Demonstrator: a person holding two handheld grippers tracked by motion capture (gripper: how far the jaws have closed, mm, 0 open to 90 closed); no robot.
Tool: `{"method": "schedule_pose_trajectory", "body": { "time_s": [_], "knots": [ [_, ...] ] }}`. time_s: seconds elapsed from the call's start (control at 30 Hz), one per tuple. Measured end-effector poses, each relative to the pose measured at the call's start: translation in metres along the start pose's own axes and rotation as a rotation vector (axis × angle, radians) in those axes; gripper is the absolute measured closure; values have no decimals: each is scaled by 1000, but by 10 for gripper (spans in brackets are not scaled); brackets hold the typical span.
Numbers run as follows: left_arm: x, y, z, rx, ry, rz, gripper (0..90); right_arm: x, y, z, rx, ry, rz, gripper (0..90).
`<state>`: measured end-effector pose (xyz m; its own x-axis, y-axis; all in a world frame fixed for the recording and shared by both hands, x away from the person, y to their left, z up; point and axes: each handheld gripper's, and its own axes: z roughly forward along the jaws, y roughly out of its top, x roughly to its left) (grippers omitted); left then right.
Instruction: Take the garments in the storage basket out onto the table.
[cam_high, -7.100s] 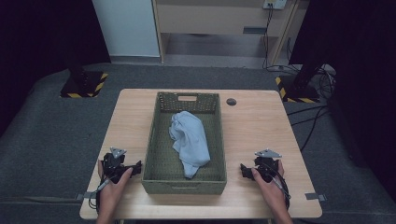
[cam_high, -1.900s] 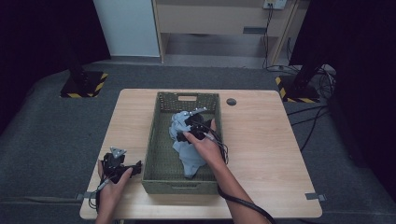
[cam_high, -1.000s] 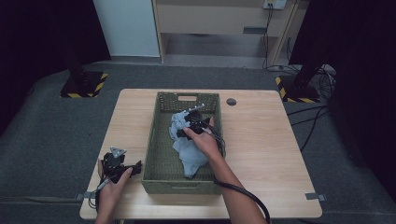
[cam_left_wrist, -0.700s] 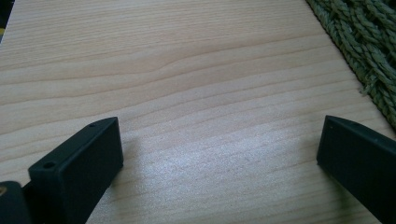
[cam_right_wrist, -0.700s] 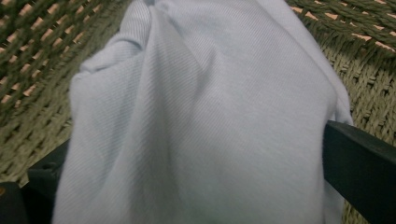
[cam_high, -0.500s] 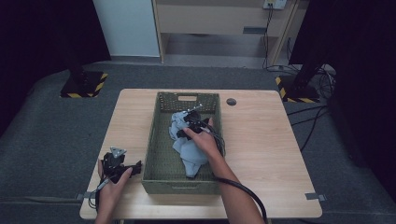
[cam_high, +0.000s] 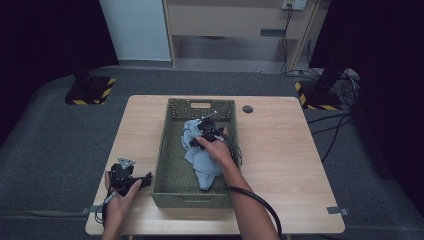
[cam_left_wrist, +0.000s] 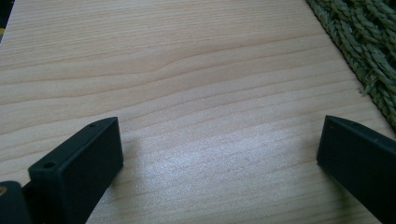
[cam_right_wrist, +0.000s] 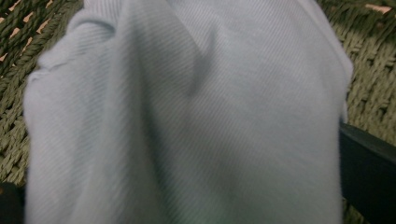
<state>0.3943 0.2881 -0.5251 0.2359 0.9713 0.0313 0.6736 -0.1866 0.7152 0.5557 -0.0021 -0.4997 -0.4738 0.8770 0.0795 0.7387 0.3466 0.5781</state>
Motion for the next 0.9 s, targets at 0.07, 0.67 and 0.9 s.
{"method": "schedule_pose_trajectory", "body": {
  "time_s": [0.07, 0.67, 0.9],
  "knots": [
    [0, 0, 0, 0, 0, 0, 0, 1, 0, 1, 5, -6, -6, 4],
    [0, 0, 0, 0, 0, 0, 0, 16, 2, -15, 29, -39, -71, 497],
    [0, 0, 0, 0, 0, 0, 0, 14, -2, -26, 9, -33, -50, 567]
  ]
}}
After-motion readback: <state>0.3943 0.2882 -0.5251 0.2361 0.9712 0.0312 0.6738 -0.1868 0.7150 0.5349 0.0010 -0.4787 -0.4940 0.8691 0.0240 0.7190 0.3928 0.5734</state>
